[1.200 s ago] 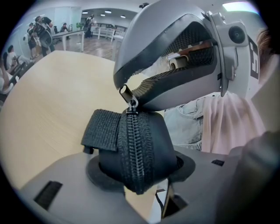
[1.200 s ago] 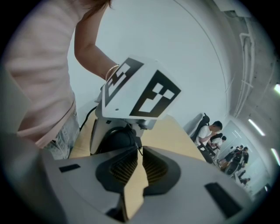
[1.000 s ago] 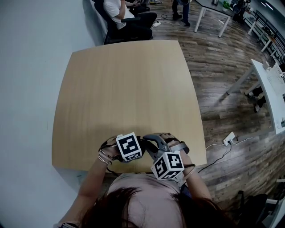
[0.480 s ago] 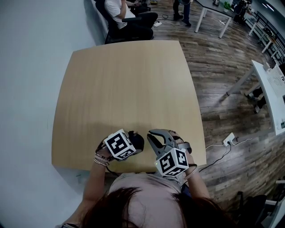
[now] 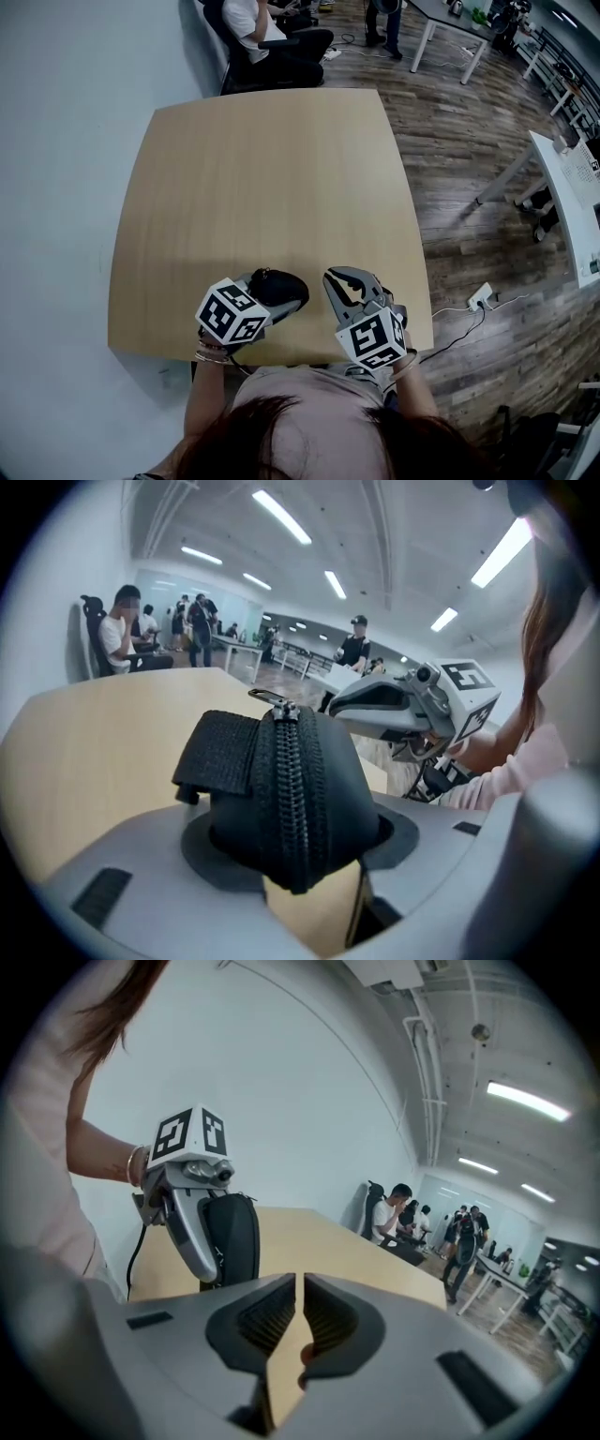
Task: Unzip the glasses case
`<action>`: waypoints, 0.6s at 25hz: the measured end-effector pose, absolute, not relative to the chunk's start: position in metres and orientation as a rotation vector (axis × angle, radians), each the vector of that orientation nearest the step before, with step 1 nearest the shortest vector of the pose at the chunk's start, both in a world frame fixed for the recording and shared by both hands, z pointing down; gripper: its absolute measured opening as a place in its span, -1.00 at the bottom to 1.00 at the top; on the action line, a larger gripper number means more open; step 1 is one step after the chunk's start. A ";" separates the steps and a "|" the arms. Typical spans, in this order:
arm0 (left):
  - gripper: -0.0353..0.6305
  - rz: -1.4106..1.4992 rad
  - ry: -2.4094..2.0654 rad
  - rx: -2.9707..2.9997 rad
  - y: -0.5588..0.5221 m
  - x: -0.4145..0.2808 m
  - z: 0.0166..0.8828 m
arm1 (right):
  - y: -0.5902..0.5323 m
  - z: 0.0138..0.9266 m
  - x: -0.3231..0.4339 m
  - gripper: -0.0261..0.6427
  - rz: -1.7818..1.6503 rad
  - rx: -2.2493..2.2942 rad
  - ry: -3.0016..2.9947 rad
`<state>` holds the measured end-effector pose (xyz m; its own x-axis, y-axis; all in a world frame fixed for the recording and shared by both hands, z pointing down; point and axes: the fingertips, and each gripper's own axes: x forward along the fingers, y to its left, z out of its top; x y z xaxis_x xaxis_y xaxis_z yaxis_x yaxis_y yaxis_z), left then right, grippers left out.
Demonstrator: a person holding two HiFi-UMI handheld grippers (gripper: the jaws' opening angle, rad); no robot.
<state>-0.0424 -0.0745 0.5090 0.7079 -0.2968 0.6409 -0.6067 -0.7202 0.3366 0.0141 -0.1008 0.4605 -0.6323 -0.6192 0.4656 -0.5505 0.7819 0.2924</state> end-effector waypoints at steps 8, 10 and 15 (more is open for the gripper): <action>-0.21 0.404 -0.912 2.416 -0.091 -0.050 0.460 | -0.103 0.454 0.021 -0.84 -0.048 0.973 -2.448; -0.21 0.319 -0.951 2.412 -0.092 -0.054 0.449 | -0.102 0.449 0.021 -0.85 -0.015 1.008 -2.467; -0.20 0.147 -0.996 2.400 -0.086 -0.065 0.428 | -0.097 0.436 0.023 -0.86 0.094 1.095 -2.525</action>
<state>-0.0652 -0.0862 0.4281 0.7221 -0.6267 0.2929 -0.6845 -0.5863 0.4332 0.0231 -0.0974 0.4356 -0.6213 -0.6895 0.3723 -0.7152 0.6931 0.0900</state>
